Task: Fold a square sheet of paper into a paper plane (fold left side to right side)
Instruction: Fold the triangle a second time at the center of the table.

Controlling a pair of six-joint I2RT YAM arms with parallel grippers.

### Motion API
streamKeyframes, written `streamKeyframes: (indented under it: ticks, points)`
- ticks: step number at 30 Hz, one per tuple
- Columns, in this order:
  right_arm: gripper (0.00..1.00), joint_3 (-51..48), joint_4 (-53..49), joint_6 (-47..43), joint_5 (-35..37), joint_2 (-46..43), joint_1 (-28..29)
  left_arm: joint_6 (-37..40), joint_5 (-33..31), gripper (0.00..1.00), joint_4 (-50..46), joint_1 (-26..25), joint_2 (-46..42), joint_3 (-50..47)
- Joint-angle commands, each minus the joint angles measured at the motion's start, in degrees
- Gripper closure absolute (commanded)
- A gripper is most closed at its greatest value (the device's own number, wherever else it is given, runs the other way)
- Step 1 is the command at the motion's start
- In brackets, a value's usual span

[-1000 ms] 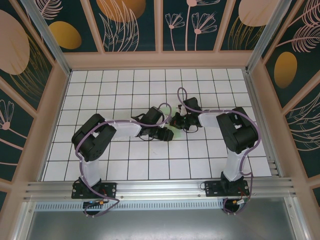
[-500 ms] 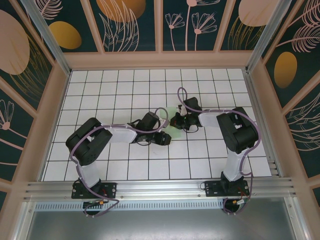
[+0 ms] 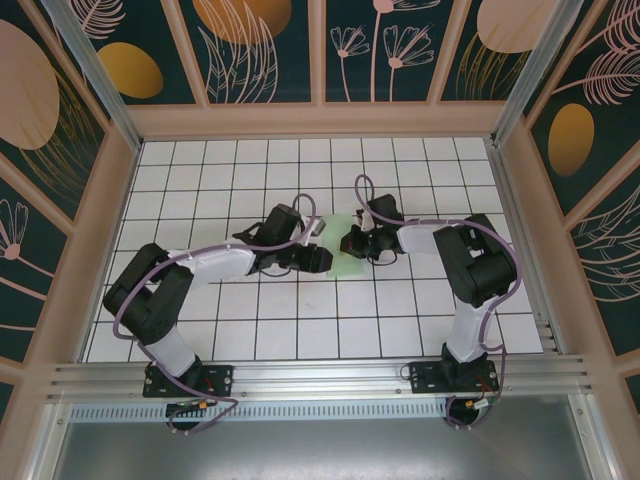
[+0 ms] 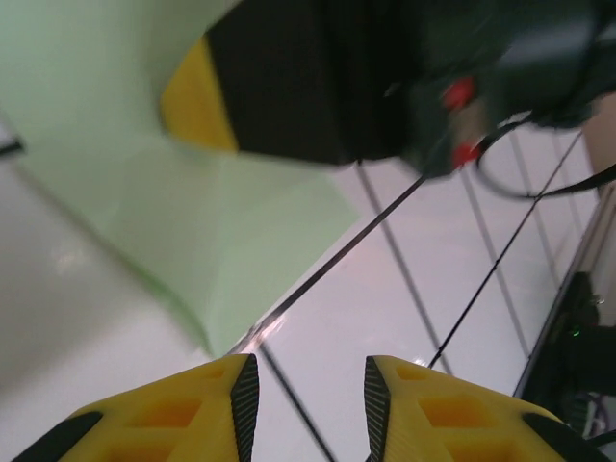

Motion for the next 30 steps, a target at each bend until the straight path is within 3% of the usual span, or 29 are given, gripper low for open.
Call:
streamKeyframes:
  ticks: [1, 16, 30]
  points:
    - [0.98, -1.3, -7.9, -1.0, 4.7, 1.1, -1.2, -0.3, 4.0, 0.63, 0.7, -0.2, 0.7, 2.1]
    - [0.98, -1.1, -6.7, -0.9, 3.3, 1.3, -1.2, 0.9, 3.6, 0.65, 1.8, -0.2, 14.2, 7.5]
    - [0.96, -0.7, -7.1, -1.8, 0.5, -8.3, -2.9, 3.1, -6.4, 0.70, -6.6, -2.7, 18.4, 7.6]
